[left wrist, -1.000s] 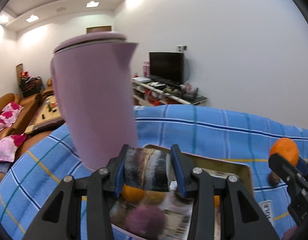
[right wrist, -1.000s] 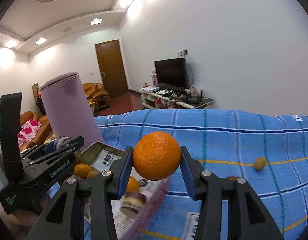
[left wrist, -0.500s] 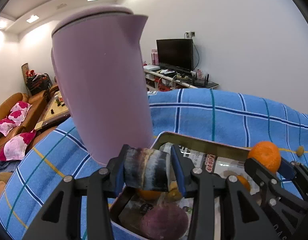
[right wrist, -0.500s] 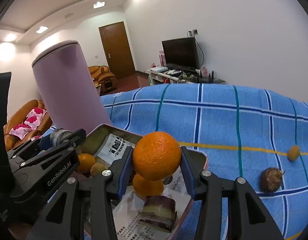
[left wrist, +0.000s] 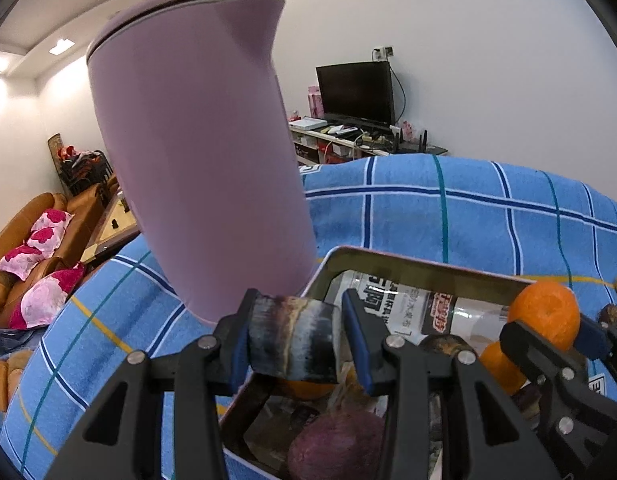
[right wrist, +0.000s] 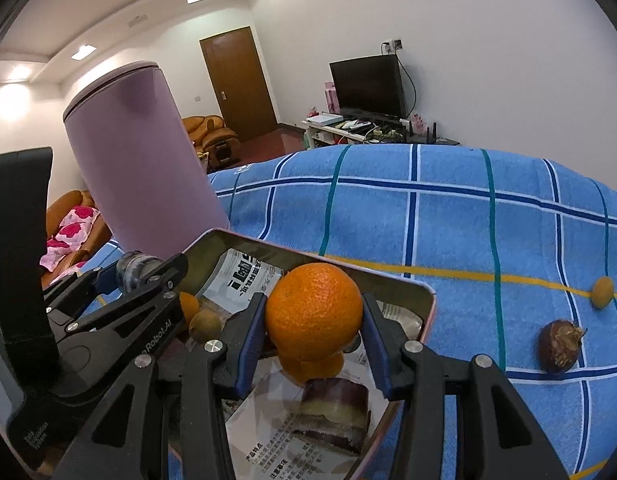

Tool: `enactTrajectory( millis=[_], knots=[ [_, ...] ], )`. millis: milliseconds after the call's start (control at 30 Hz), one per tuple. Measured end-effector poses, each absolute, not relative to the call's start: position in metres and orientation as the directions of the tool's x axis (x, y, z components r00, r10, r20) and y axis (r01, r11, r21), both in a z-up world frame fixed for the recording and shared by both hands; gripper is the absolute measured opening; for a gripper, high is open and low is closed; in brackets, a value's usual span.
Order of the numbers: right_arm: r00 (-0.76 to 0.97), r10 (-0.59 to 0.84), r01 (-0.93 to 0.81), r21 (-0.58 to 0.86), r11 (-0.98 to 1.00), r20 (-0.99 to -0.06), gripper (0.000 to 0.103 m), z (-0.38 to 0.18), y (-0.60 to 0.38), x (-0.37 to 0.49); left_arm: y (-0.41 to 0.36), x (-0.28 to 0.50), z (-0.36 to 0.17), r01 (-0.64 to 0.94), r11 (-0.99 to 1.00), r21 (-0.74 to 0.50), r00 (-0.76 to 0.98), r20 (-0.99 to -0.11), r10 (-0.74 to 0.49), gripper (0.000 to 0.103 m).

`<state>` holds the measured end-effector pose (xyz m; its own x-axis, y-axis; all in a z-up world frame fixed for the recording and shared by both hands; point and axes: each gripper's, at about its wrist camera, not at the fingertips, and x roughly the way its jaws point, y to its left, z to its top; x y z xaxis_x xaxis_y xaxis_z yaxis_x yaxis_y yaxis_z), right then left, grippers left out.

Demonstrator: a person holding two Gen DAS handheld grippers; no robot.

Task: Organize fruits
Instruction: 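Open both tools to release the orange and sugarcane into the tin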

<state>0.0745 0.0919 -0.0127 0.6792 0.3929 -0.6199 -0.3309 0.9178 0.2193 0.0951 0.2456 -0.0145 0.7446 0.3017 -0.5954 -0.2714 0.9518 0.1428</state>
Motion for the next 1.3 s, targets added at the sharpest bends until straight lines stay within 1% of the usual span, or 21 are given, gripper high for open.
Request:
enactTrajectory(
  millis=[167,300,400,467,533,600,800,867,933,1000,1100,1300],
  knots=[
    [0.680,0.391,-0.338,0.208,0.918,-0.620,0.049,-0.013,0.088,0.070,0.239,0.094,-0.016,-0.244,0.958,0.149,0.748,-0.599,0.284,0.043],
    [0.667,0.423,-0.345,0.249,0.905,-0.614,0.049,-0.013,0.085,0.071,0.238,0.095,-0.017,-0.237,0.960,0.151,0.747,-0.603,0.279,0.043],
    [0.636,0.499,-0.373,0.332,0.867,-0.589,0.049,-0.014,0.079,0.074,0.240,0.095,-0.018,-0.240,0.960,0.142,0.746,-0.607,0.276,0.043],
    [0.603,0.568,-0.376,0.429,0.821,-0.559,0.049,-0.016,0.072,0.079,0.241,0.096,-0.018,-0.241,0.960,0.143,0.746,-0.606,0.278,0.043],
    [0.599,0.598,-0.373,0.474,0.797,-0.533,0.049,-0.016,0.068,0.081,0.240,0.096,-0.019,-0.241,0.960,0.144,0.745,-0.606,0.278,0.043],
    [0.610,0.600,-0.380,0.474,0.795,-0.518,0.049,-0.014,0.068,0.080,0.240,0.096,-0.019,-0.238,0.960,0.147,0.745,-0.607,0.277,0.043],
    [0.691,0.533,-0.358,0.409,0.839,-0.488,0.049,-0.003,0.064,0.068,0.241,0.093,-0.017,-0.244,0.961,0.133,0.752,-0.600,0.274,0.046],
    [0.725,0.496,-0.339,0.380,0.861,-0.477,0.049,0.002,0.058,0.065,0.238,0.091,-0.015,-0.233,0.963,0.138,0.765,-0.585,0.269,0.057],
    [0.761,0.445,-0.306,0.343,0.888,-0.472,0.049,0.006,0.053,0.061,0.232,0.088,-0.013,-0.223,0.963,0.151,0.780,-0.565,0.269,0.083],
    [0.792,0.395,-0.274,0.308,0.911,-0.465,0.049,0.008,0.046,0.058,0.225,0.083,-0.010,-0.225,0.960,0.166,0.799,-0.532,0.279,0.091],
    [0.836,0.306,-0.205,0.259,0.944,-0.456,0.049,0.011,0.036,0.054,0.218,0.078,-0.006,-0.211,0.963,0.166,0.821,-0.504,0.267,0.099],
    [0.871,0.220,-0.144,0.199,0.969,-0.439,0.049,0.014,0.018,0.047,0.215,0.073,-0.005,-0.201,0.975,0.095,0.838,-0.498,0.221,0.102]
  ],
)
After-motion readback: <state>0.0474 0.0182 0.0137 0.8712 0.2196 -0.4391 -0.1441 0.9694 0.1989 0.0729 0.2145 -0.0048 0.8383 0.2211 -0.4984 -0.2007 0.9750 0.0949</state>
